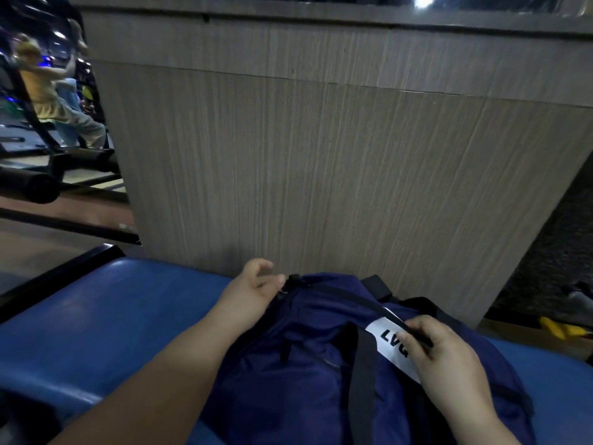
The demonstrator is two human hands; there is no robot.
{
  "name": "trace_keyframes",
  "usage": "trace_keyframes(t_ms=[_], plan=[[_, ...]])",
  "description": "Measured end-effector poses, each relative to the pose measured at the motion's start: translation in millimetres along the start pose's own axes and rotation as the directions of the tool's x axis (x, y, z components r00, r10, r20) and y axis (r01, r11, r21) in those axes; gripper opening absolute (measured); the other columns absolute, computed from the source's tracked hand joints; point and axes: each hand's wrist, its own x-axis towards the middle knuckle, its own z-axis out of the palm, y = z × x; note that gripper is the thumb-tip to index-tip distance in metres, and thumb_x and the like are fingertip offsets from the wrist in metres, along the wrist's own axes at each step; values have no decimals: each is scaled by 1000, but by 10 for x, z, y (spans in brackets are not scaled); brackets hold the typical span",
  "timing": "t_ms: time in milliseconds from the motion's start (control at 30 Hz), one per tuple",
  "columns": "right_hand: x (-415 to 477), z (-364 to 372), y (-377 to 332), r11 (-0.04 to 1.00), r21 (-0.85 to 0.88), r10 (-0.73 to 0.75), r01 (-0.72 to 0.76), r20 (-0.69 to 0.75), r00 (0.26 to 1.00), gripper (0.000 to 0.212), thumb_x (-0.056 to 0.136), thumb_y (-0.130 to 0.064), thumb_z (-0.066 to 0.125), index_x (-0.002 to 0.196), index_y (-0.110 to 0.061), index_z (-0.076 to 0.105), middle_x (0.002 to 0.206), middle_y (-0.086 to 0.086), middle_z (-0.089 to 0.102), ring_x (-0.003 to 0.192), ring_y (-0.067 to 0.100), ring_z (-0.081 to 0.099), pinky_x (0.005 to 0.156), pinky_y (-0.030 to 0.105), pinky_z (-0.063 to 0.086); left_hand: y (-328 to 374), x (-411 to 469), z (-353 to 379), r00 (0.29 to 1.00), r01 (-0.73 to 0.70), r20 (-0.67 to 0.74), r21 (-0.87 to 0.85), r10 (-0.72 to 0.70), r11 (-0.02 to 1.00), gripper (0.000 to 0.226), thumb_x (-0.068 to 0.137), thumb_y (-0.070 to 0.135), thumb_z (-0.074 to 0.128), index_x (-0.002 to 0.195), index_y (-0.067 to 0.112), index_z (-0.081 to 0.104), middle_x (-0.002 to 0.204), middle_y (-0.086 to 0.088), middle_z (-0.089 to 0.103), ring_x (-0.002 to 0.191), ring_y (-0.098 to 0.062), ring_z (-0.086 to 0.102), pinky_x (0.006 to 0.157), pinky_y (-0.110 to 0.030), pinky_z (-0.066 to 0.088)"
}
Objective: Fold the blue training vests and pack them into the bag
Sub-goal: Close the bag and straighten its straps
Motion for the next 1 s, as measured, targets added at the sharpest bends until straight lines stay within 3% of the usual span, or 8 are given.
trace_keyframes(t_ms=[133,233,333,467,567,667,800,1000], plan=[[-50,2,-135,997,-39,-64,65,15,998,34,85,-34,71,118,-26,66,111,-12,65,112,23,61,92,42,44,-220,-75,-298,993,109,41,-3,-109,994,41,94,60,41,119,29,51,116,10,55,105,-8,52,83,-26,39],[-107,102,-475,965,-24,-260,260,4,966,56,87,-59,50,133,-28,58,135,-8,58,128,18,51,104,46,41,-478,-147,-350,971,203,157,-154,-179,967,62,89,71,36,134,30,48,134,10,52,122,-11,49,106,-33,38],[-79,356,-955,893,-73,-429,443,157,890,65,88,-69,33,145,-40,40,154,-17,31,147,9,21,121,48,10,-606,-211,-214,958,184,243,-101,-155,978,76,85,77,27,145,34,41,148,14,41,134,-7,39,117,-31,26],[27,702,-1425,858,-77,-449,508,368,814,78,79,-77,13,151,-48,19,162,-18,11,150,5,-5,118,43,-16,-630,-248,-140,952,99,300,-99,-65,990,44,104,49,25,146,40,35,148,19,35,132,2,31,107,-15,23],[67,810,-1471,872,-92,-398,480,438,806,80,74,-79,12,148,-50,25,161,-20,12,150,6,-3,116,49,-16,-746,-227,-187,939,43,343,-128,4,991,42,106,27,31,146,42,33,143,22,35,128,6,32,95,-6,28],[61,827,-1458,874,-143,-339,464,503,795,59,87,-68,36,142,-47,37,159,-21,19,149,6,4,116,53,-14,-916,-190,-214,931,32,364,-166,31,986,53,103,12,36,148,39,30,151,23,25,136,5,24,105,-12,21],[33,831,-1530,867,-104,-382,488,491,783,60,76,-57,35,132,-44,51,156,-18,31,148,7,13,117,55,-13,-1117,-159,-215,940,25,338,-215,50,976,49,102,28,47,145,46,31,156,26,14,142,2,17,116,-23,18],[-180,1001,-1760,677,7,-661,736,446,603,64,75,-72,44,122,-36,65,132,-18,59,140,11,35,117,63,-4,-1233,-171,-285,937,222,350,-532,-26,817,28,96,32,54,122,37,61,129,13,62,121,-1,54,102,-24,42]])
